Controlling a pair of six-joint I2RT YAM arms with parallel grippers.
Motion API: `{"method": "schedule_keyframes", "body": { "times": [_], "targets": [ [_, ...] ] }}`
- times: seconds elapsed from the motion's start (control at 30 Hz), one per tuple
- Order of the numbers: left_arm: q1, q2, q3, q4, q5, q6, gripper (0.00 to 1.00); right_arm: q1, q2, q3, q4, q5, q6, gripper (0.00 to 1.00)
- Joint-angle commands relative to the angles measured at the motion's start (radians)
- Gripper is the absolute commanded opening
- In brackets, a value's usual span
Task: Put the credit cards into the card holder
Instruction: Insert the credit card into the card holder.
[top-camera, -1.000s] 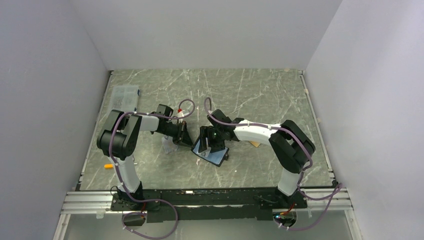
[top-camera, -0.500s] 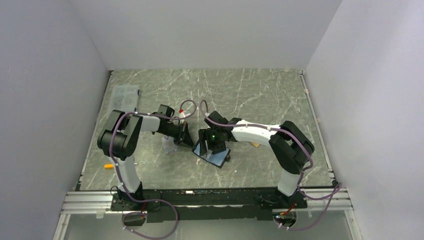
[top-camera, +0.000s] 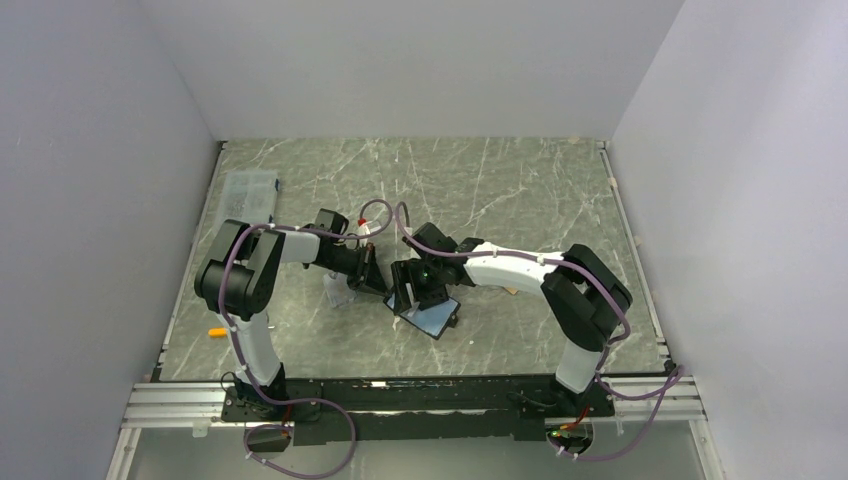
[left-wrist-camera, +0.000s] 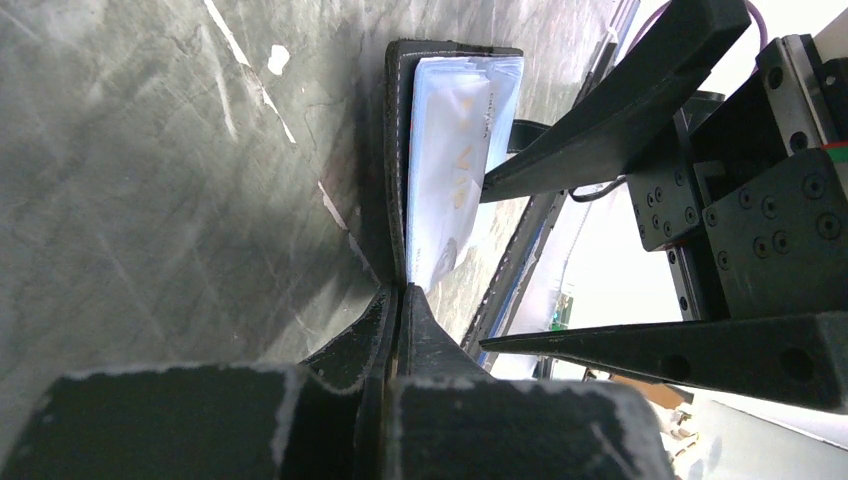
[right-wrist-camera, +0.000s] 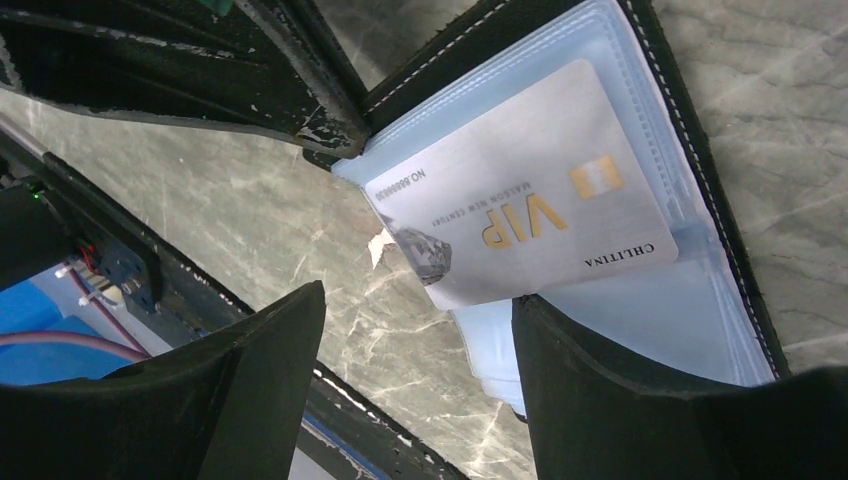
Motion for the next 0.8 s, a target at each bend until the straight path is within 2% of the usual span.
{"method": "schedule_keyframes", "body": {
  "times": [0.0,0.27,0.63,0.77],
  "targets": [
    [-0.016,-0.023,0.018,0.016,0.028,0.011,0.0,0.008,0.003,0.05,0.057,-0.055,-0.029,0.71],
    [-0.023,-0.007,0.022,0.013,0.035,0.015,0.0,0.006,0.043,0.097,0.004,-0.032,-0.01,0.7],
    [-0.023,-0.005,0.033,-0.004,0.03,0.024,0.05,0.01,-0.006,0.078,0.149,-0.084,-0.055,0.66],
    [-0.023,-0.006,0.035,-0.007,0.026,0.029,0.04,0.01,0.004,0.118,0.121,-0.082,-0.068,0.66]
  ]
}}
